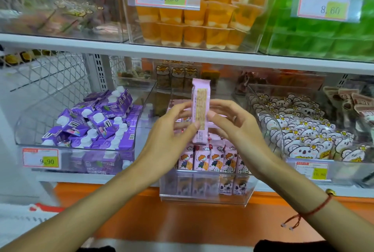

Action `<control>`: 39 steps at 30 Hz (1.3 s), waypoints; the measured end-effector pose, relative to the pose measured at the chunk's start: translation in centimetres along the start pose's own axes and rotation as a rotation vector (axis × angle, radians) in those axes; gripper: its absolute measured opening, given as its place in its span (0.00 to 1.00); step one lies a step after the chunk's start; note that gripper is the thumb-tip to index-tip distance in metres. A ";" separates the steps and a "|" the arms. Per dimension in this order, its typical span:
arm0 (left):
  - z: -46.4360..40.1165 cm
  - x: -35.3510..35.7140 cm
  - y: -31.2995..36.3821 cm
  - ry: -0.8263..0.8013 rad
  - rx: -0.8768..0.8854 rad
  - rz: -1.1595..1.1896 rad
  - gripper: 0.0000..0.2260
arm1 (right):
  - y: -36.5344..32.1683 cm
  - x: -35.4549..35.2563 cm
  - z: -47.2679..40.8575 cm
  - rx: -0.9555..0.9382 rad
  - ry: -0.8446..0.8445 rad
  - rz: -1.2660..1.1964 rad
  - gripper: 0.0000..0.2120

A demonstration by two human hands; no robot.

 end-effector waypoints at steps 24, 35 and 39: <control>-0.9 -0.3 0.1 -0.017 -0.074 0.206 0.18 | -2.1 1.9 0.6 -0.278 -0.067 0.174 0.19; -1.6 -2.4 -1.2 0.159 -0.092 0.437 0.25 | 0.1 2.6 -0.4 -0.191 -0.061 0.084 0.14; -1.8 -3.1 -0.9 0.146 -0.082 0.481 0.31 | 1.8 2.5 -0.5 0.049 -0.160 -0.129 0.16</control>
Point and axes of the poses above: each hand's wrist, its own z-axis away from the middle knuckle, its own x-axis out of the palm, y = z × x, the point moved 10 cm from there along -z, towards the middle knuckle, and after that the axes turned 7 degrees about z, right-handed, at the moved point
